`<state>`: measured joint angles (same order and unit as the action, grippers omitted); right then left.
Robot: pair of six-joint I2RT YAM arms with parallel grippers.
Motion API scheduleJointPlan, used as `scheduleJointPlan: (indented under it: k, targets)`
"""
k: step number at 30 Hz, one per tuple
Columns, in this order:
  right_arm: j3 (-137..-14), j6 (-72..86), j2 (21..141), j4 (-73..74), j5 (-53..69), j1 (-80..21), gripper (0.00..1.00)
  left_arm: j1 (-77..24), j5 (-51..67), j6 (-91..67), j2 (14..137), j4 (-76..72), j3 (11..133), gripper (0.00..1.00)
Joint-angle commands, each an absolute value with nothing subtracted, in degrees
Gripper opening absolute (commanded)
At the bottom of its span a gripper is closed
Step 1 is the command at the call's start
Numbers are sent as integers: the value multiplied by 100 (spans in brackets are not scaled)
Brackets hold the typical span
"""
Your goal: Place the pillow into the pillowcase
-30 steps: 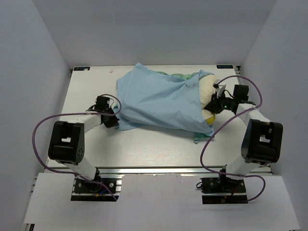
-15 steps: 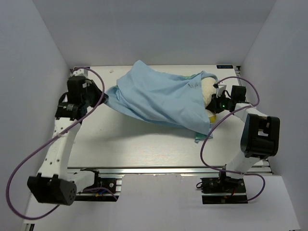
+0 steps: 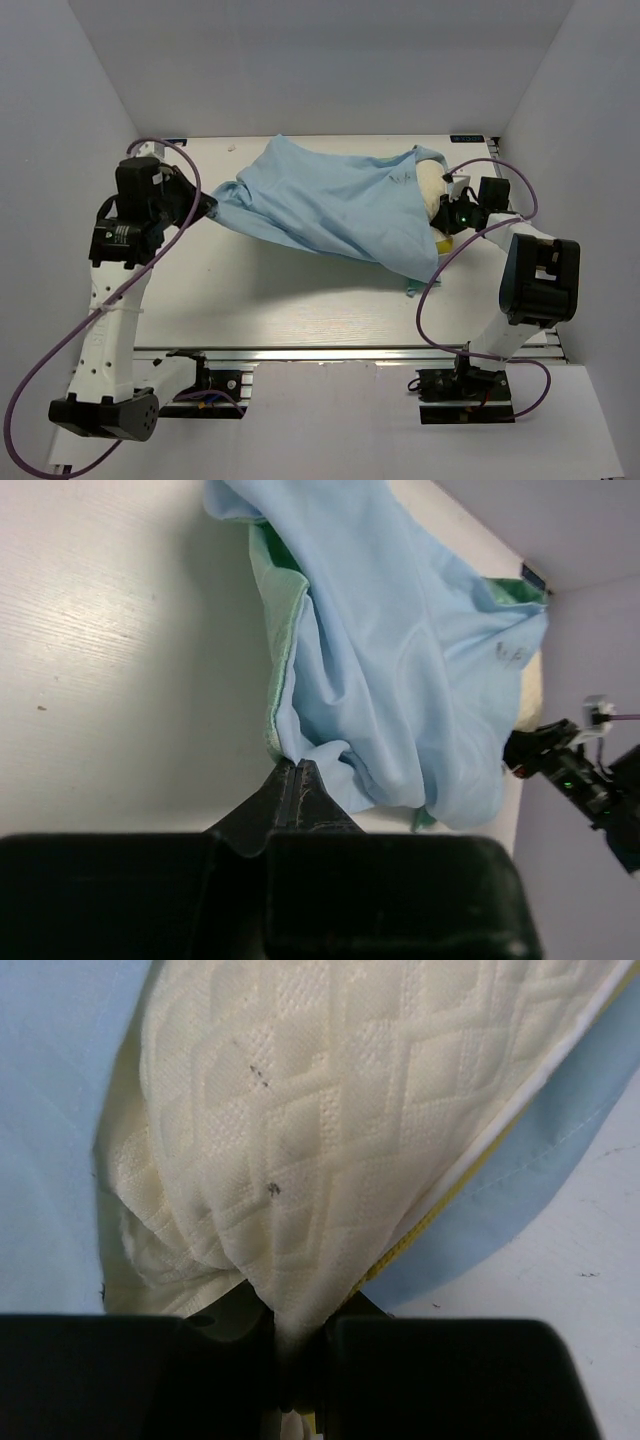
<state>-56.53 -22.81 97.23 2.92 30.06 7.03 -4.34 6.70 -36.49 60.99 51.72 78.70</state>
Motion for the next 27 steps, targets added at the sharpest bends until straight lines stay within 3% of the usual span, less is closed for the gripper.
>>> scheduleJointPlan:
  k: [1,10,20,24,25,27]
  targets:
    - [-5968,-2487,9791,-255,2470,756,0,-360,432,-3928,5555,5149,8908,0]
    - [-6152,-2373,10011,-220,2311,896,0,-369,-800,-3779,5608,6056,10301,0]
    - [-6179,-3084,9932,641,4604,1002,0,-369,1089,-4008,5178,5212,7552,0]
    - [-6196,-3208,9940,809,5185,958,0,-369,1599,-4096,4808,4860,6032,47]
    - [-6205,-3295,9940,948,5194,932,0,-369,1521,-4087,4738,4947,5803,66]
    - [-6196,-3357,9897,993,5133,870,0,-369,1111,-4043,4553,5271,5879,80]
